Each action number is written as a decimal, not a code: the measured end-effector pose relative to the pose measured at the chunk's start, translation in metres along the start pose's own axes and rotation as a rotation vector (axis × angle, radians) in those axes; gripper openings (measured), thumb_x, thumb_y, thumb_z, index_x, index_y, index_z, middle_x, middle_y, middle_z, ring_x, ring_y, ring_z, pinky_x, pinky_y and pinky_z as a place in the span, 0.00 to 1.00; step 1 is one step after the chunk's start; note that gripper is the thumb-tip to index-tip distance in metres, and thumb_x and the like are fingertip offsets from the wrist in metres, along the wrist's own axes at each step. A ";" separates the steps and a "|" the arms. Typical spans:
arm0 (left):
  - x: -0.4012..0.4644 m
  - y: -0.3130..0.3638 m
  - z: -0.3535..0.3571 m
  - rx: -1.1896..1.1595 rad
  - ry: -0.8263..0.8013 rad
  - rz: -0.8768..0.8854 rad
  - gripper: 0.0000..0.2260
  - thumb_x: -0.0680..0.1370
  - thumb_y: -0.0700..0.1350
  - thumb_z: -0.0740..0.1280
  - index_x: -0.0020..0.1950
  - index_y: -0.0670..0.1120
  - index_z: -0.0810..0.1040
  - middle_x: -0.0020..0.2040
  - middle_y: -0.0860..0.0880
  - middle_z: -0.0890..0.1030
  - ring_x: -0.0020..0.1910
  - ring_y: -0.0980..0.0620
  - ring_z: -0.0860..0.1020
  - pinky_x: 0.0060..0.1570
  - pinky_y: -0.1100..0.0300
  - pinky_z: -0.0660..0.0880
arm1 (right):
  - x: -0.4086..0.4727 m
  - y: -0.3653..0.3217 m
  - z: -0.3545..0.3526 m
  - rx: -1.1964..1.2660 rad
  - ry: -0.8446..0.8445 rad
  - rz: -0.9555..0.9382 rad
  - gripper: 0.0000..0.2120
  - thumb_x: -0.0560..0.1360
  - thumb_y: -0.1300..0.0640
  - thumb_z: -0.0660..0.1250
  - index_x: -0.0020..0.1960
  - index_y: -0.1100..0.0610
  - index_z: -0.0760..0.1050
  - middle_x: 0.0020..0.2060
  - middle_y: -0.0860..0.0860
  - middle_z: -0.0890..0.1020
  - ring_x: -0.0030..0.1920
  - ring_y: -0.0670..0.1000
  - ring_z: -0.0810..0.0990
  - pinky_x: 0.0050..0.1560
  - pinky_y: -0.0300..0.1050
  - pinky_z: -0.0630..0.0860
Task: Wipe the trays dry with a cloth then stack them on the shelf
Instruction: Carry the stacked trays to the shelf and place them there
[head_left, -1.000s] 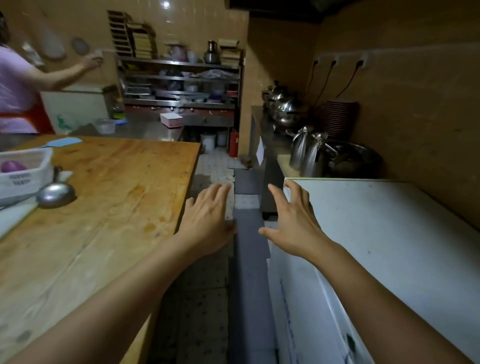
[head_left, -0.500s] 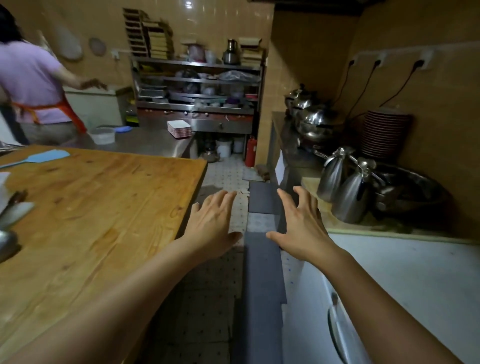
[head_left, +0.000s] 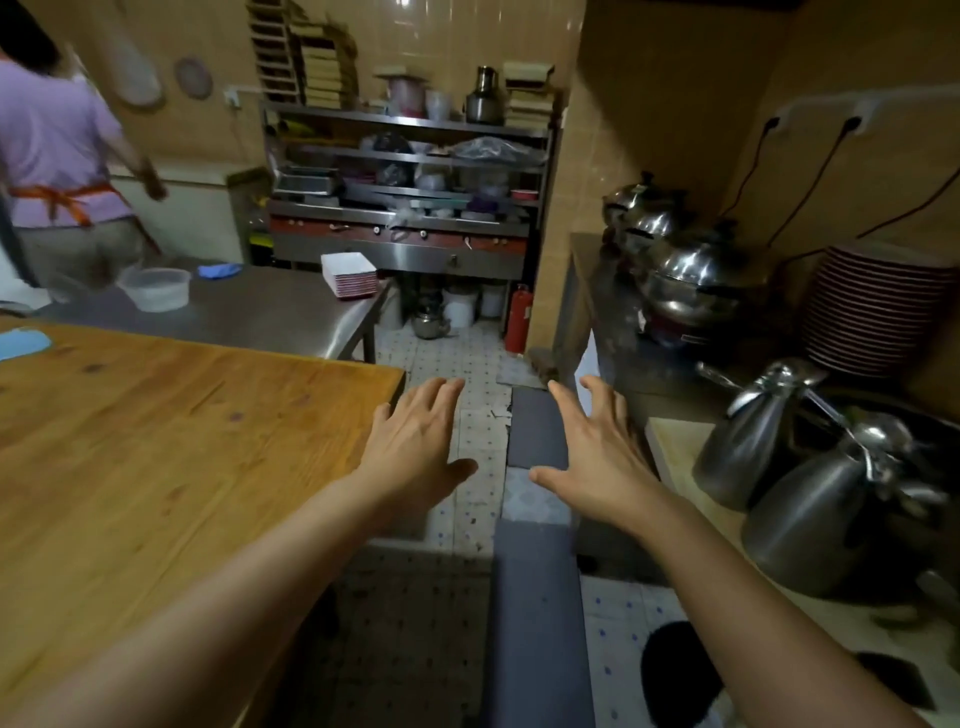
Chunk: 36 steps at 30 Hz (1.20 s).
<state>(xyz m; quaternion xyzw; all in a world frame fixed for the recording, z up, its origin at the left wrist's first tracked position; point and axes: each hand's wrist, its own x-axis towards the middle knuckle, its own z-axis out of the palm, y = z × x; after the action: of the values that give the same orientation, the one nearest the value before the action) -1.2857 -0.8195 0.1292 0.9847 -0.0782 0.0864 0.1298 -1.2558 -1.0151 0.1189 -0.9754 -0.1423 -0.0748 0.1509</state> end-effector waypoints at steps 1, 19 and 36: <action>0.025 -0.009 0.004 -0.004 0.001 0.000 0.39 0.74 0.54 0.68 0.77 0.48 0.48 0.76 0.49 0.54 0.74 0.49 0.55 0.71 0.49 0.56 | 0.025 0.004 0.005 -0.007 -0.002 0.007 0.46 0.69 0.43 0.71 0.76 0.49 0.45 0.74 0.49 0.43 0.74 0.57 0.43 0.72 0.56 0.55; 0.417 -0.126 0.040 0.048 0.023 -0.022 0.39 0.74 0.57 0.67 0.77 0.49 0.46 0.77 0.49 0.53 0.75 0.48 0.54 0.72 0.45 0.55 | 0.441 0.064 0.064 0.040 0.047 -0.049 0.46 0.69 0.44 0.71 0.76 0.48 0.46 0.73 0.49 0.43 0.73 0.56 0.43 0.71 0.55 0.58; 0.746 -0.241 0.083 0.062 0.066 -0.247 0.39 0.74 0.58 0.66 0.77 0.49 0.47 0.76 0.49 0.55 0.74 0.48 0.57 0.71 0.44 0.57 | 0.812 0.119 0.116 0.092 -0.068 -0.237 0.45 0.69 0.43 0.70 0.76 0.48 0.45 0.72 0.48 0.44 0.73 0.55 0.44 0.72 0.53 0.58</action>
<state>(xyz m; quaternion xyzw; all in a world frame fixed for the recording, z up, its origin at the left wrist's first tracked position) -0.5048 -0.7099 0.1340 0.9869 0.0508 0.1046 0.1117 -0.4378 -0.8800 0.1307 -0.9458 -0.2647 -0.0526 0.1807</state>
